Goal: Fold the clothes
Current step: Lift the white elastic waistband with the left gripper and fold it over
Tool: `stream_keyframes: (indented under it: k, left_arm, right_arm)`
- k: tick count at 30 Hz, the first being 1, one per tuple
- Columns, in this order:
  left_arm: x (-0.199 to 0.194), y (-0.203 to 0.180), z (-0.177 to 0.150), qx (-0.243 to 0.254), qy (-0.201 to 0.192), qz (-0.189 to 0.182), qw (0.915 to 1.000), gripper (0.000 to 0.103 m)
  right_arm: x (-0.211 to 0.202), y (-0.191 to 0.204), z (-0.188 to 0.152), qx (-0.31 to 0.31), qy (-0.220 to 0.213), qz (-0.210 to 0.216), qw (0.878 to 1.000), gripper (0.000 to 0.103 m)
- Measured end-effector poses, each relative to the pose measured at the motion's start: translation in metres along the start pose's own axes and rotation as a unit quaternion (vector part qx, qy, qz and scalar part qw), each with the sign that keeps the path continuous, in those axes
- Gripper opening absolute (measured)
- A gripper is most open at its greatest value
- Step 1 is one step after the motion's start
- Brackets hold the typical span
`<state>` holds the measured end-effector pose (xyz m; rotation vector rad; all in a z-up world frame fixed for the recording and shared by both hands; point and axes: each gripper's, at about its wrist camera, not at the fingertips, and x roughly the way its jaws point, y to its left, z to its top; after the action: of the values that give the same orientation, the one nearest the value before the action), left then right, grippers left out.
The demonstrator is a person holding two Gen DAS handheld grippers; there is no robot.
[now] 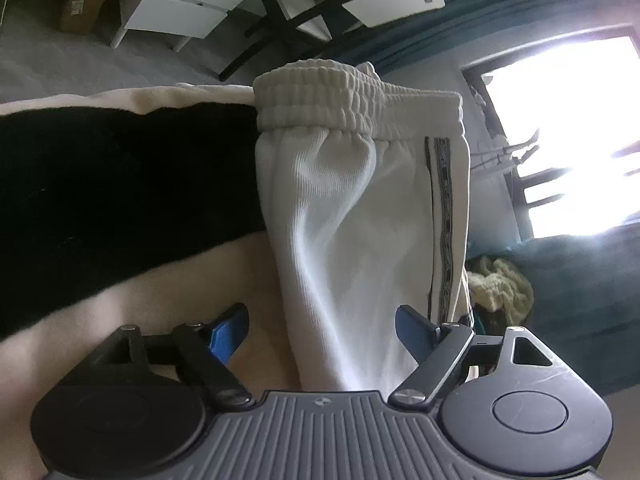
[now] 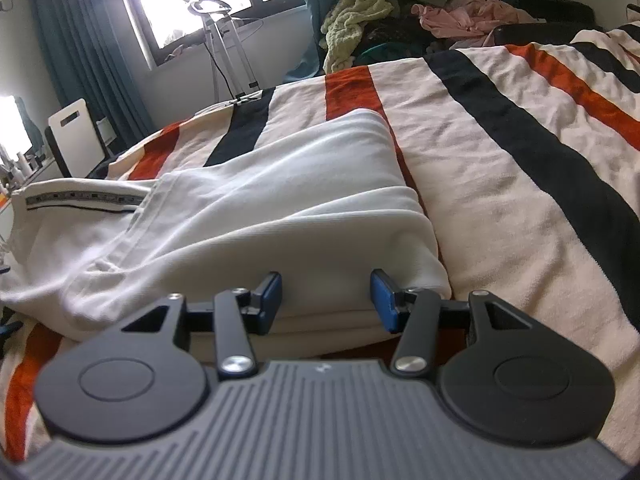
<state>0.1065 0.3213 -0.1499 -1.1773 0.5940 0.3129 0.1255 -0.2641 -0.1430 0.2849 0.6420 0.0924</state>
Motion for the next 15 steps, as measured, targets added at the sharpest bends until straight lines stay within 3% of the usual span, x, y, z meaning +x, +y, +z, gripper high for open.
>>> stream_keyframes:
  k: [8,15]
  left_arm:
    - [-0.001,0.007,-0.006,-0.017,0.018,-0.005,0.9997,0.088]
    - [0.016,0.004,-0.004,-0.027,0.023,-0.008,0.9994,0.092]
  right_arm:
    - [-0.007,0.002,0.001,-0.002,-0.015,-0.001,1.0,0.052]
    - [-0.036,0.013,0.007,-0.042,-0.105,-0.002,0.994,0.052]
